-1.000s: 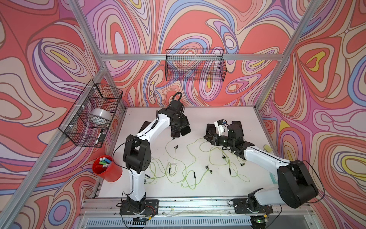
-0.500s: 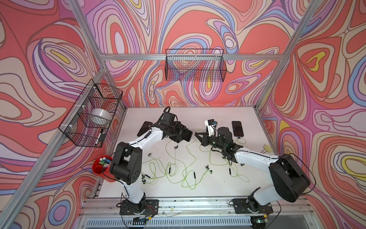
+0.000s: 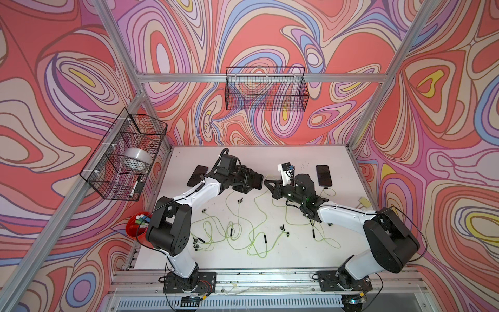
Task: Plug wired earphones into phones
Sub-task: Insert the wired earphone into the phone.
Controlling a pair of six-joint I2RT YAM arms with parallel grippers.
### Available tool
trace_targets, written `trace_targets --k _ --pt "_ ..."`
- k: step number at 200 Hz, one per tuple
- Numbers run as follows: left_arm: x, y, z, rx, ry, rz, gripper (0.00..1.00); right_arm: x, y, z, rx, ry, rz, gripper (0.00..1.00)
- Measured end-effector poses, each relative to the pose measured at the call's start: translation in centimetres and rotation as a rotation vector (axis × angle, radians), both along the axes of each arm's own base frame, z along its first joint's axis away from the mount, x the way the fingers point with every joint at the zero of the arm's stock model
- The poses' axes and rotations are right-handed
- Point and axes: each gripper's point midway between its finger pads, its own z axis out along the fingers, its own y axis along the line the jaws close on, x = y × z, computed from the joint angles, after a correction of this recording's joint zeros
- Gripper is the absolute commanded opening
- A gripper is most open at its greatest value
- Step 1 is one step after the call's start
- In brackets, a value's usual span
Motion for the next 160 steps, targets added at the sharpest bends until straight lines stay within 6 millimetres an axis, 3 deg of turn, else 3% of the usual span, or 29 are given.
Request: trace_targets --k 160 --pt "-0.17 0.07 -0.19 -0.019 -0.003 0.015 0.0 0.5 -0.26 0.04 -0.004 -0.013 -0.043 0.0"
